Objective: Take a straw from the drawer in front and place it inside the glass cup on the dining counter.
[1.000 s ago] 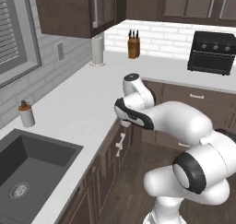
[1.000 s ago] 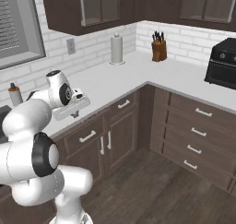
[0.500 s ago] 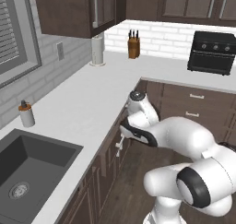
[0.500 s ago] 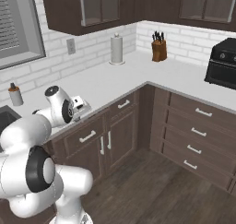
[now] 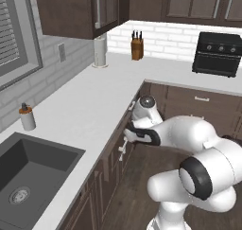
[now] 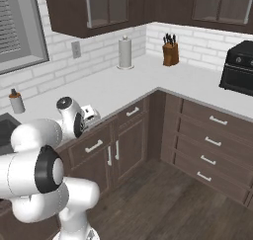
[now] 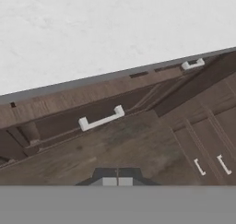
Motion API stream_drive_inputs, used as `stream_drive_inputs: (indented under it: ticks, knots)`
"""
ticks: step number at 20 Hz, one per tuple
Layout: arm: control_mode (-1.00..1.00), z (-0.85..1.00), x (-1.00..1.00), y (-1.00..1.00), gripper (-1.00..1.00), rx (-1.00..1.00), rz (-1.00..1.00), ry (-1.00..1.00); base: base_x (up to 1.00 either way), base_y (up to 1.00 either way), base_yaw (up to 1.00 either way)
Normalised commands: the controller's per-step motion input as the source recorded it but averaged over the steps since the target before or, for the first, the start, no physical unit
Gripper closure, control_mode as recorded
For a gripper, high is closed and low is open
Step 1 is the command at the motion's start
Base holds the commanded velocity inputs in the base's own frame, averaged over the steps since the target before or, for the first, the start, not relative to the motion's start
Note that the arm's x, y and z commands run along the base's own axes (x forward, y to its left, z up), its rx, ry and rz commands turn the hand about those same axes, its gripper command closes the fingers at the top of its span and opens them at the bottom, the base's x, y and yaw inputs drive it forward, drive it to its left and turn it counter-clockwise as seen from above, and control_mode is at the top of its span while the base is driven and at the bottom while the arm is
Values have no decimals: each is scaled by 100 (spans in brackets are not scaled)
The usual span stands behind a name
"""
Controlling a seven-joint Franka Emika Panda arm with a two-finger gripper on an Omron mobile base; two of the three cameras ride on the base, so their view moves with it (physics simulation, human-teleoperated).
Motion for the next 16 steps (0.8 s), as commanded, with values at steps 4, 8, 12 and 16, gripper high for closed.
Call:
stream_drive_inputs:
  ticks: [4, 8, 12, 16]
  knots:
    - [-100, 0, 33, 17, 100, 1, 4, 1, 0, 0, 0]
    - [-100, 0, 14, 12, 100, 0, 5, 2, 0, 0, 0]
    - [-100, -6, 6, 0, 100, 0, 7, 8, 0, 0, 0]
    - [-100, -14, 6, 0, 100, 0, 9, 10, 0, 0, 0]
